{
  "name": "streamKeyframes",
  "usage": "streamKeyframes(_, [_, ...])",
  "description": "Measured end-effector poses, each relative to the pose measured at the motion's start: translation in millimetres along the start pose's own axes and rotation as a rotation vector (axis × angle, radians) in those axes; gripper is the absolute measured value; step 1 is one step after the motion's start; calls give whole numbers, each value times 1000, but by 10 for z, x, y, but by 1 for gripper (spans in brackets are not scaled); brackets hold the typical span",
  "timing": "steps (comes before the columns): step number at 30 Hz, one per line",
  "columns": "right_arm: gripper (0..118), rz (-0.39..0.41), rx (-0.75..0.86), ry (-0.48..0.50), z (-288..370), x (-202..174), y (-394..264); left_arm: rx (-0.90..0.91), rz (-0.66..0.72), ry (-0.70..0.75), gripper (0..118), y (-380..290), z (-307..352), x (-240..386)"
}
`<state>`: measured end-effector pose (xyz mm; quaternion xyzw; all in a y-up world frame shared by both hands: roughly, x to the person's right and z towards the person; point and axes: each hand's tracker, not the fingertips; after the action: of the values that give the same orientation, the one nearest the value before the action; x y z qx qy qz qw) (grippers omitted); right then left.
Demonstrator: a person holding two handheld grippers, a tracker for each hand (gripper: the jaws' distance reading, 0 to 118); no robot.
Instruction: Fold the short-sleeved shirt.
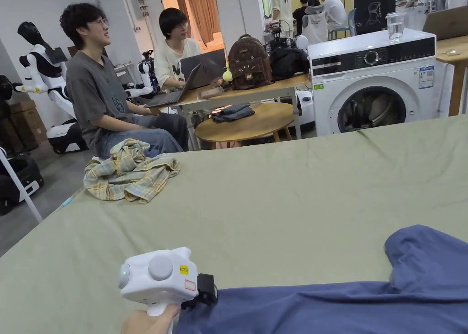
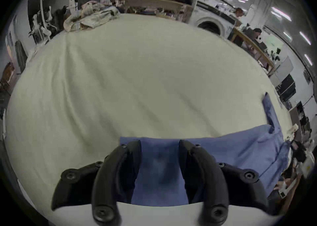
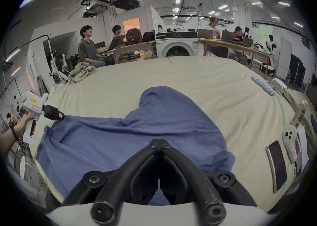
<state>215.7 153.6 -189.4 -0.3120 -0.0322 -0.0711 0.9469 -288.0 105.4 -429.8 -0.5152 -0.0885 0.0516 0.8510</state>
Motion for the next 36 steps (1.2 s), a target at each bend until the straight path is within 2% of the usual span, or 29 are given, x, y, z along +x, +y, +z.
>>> streamKeyframes(3, [0, -29, -2, -9, 36, 133, 58, 10, 15, 2, 36, -38, -35, 29])
streamKeyframes(5, [0, -41, -9, -6, 19, 209, 120, -5, -74, 38, 19, -16, -60, 79])
streamKeyframes(6, [0, -40, -17, -6, -11, 237, 169, -17, -71, 11, 4, 4, -70, 92])
streamKeyframes(7, [0, -38, -27, -4, -41, 263, 216, -34, -57, -11, 0, 17, -102, 107])
streamKeyframes(9, [0, -43, -77, 19, -152, 347, 380, -43, -90, 41, 0, 0, -141, 201])
streamKeyframes(10, [10, -51, -118, 26, -230, 400, 470, -46, -99, 46, 0, 6, -140, 216])
streamKeyframes(12, [52, -90, -168, 23, -434, 544, 650, -53, -103, 43, 0, 22, -112, 208])
streamKeyframes(13, [58, -103, -184, 7, -538, 612, 717, -53, -100, 42, 0, 34, -112, 194])
streamKeyframes(16, [58, -117, -335, -88, -1007, 890, 905, -60, -57, 20, 0, 54, -130, 133])
streamKeyframes(19, [57, -203, -457, -91, -1407, 1105, 909, -56, -63, 15, 0, 41, -124, 138])
streamKeyframes(20, [53, -236, -479, -101, -1512, 1156, 875, -56, -61, 12, 0, 29, -119, 142])
streamKeyframes(22, [44, -240, -529, -105, -1641, 1167, 790, -51, -53, 10, 0, 17, -114, 140])
streamKeyframes(23, [40, -187, -495, -142, -1605, 1091, 762, -47, -49, 8, 0, 12, -116, 132])
streamKeyframes(24, [29, -142, -466, -128, -1568, 1042, 770, -43, -44, 7, 0, 12, -123, 122])
streamKeyframes(25, [8, -108, -466, -137, -1566, 1016, 775, -42, -39, 4, 0, 8, -127, 121])
streamKeyframes(26, [8, -70, -450, -146, -1540, 975, 780, -39, -36, 3, 0, 4, -127, 119])
streamKeyframes(27, [0, -62, -440, -145, -1515, 943, 769, -34, -31, 3, 0, -3, -119, 118])
streamKeyframes(29, [0, -82, -441, -130, -1454, 939, 764, -23, -27, 9, 0, -15, -71, 134])
streamKeyframes(30, [0, -65, -412, -117, -1380, 920, 765, -5, -31, 10, 0, -33, 0, 141])
streamKeyframes(32, [0, -61, -324, -98, -1113, 893, 782, 125, -76, -8, 0, -164, 277, 158])
streamKeyframes(36, [0, 3, -232, -24, -360, 794, 671, 188, -138, -95, 0, -578, 899, 107])
